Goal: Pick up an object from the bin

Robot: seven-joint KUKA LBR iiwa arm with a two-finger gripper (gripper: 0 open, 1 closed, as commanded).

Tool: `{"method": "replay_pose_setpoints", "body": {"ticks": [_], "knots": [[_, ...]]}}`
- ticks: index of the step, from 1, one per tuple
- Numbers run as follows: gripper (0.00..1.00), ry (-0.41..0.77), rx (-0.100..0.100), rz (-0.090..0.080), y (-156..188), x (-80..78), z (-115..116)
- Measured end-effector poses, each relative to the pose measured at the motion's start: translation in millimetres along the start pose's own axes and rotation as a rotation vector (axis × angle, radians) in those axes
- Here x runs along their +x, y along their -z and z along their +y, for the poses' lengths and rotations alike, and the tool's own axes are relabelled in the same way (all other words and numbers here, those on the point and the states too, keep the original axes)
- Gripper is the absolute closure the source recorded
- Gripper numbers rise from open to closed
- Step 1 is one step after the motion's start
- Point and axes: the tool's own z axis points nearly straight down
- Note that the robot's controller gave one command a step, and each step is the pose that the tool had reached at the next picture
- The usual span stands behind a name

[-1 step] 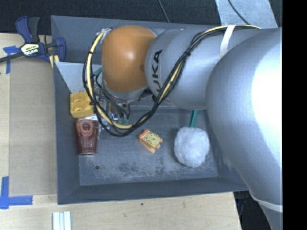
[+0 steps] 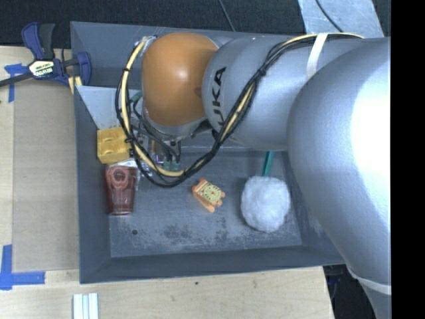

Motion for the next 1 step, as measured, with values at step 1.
{"method": "replay_pose_setpoints", "body": {"ticks": [1], "knots": [[0.00,0.410,0.001,-0.024,-68.0,-37.6,17.6]]}}
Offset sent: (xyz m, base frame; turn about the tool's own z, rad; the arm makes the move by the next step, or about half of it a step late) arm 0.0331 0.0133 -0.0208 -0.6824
